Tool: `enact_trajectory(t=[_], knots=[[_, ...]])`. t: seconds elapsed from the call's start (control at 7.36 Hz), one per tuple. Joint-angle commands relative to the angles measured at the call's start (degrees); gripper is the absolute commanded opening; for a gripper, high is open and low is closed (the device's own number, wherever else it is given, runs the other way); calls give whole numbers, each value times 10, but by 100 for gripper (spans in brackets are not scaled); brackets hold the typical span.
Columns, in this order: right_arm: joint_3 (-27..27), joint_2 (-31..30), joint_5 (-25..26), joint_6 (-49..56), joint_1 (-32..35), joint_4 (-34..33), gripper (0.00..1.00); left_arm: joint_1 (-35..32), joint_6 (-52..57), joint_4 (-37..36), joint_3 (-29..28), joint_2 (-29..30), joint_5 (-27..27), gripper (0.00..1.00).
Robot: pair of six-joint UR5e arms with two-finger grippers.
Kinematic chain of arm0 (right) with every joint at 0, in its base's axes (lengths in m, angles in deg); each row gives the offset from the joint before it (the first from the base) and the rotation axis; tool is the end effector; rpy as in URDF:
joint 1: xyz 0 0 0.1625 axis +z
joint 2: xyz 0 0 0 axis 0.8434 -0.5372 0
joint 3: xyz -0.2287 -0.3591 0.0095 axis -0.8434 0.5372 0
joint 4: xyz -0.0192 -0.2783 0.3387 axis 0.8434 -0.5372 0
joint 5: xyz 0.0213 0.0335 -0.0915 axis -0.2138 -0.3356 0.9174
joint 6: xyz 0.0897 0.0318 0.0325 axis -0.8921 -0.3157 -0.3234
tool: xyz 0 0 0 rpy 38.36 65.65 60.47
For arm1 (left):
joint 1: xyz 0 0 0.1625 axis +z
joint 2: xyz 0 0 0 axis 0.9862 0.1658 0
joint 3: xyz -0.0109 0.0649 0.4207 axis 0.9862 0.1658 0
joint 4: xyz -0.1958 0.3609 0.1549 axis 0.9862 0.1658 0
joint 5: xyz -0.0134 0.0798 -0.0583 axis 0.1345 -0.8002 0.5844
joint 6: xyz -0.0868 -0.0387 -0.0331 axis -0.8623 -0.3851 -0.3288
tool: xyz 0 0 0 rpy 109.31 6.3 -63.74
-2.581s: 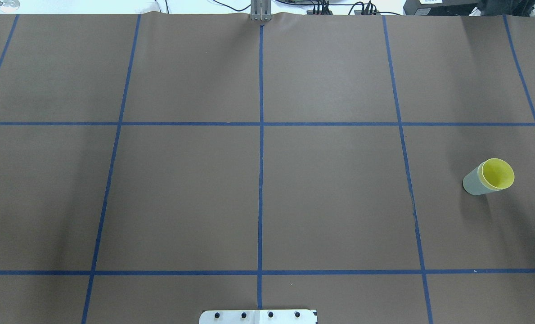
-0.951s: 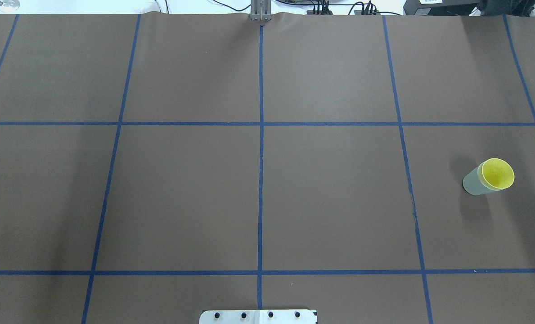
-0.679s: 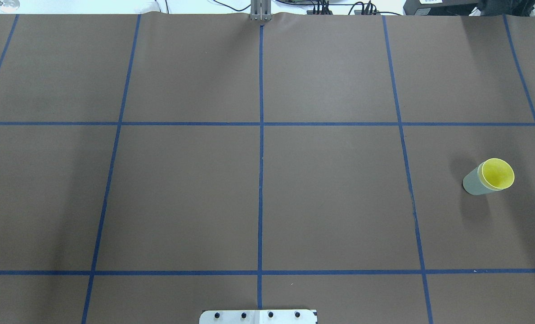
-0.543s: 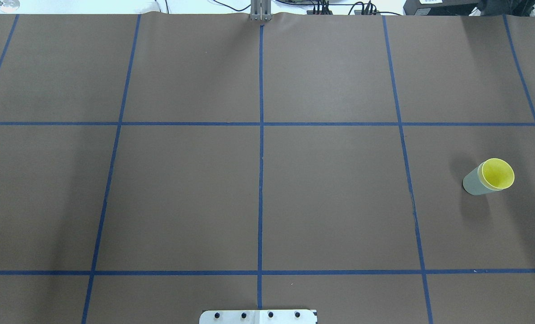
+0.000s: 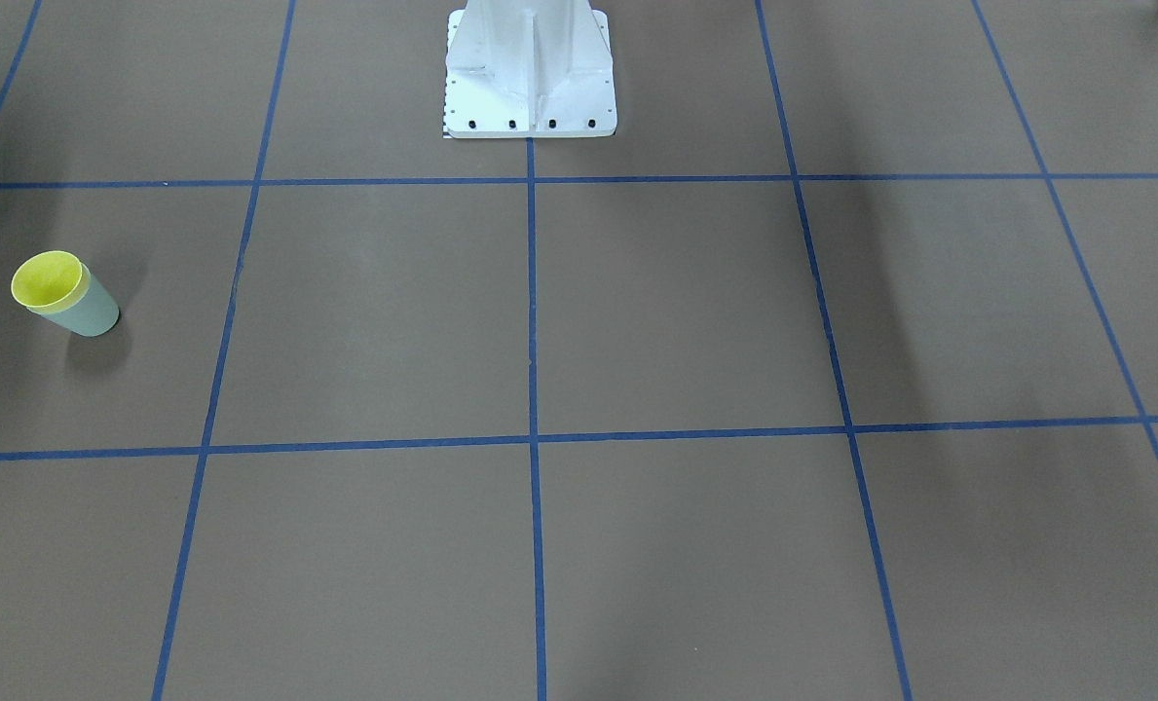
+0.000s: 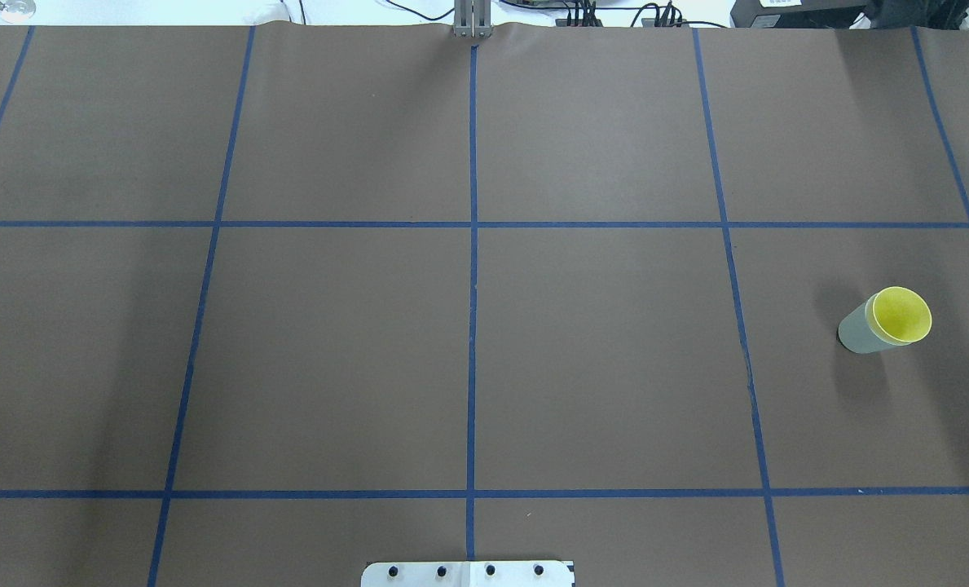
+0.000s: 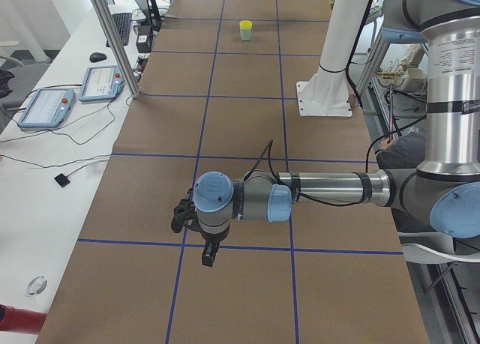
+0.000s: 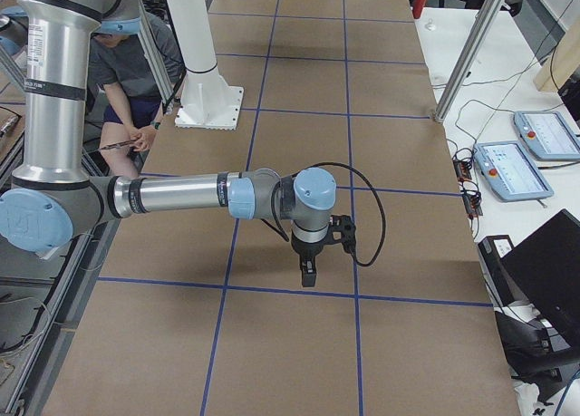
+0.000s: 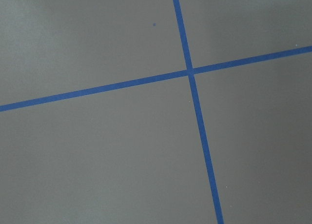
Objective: Transfer and stack yellow cup on green cup
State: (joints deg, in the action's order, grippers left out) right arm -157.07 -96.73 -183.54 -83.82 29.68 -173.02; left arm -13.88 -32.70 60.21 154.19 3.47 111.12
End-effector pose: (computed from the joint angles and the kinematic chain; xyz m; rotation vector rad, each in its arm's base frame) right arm 0.0473 -0.4599 0.6155 0.0240 -0.6841 -0.1302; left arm -0.0982 -0.4741 0.6582 0.1489 0.7729 0.1479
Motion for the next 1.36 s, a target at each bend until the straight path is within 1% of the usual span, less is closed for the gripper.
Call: enact_trajectory(t=[0.0, 1.22], knots=[[0, 0, 0, 0, 0, 0, 100, 0, 0, 0, -1, -6, 0, 100], [0, -1, -1, 1, 0, 1, 100, 0, 0, 0, -1, -17, 0, 100]])
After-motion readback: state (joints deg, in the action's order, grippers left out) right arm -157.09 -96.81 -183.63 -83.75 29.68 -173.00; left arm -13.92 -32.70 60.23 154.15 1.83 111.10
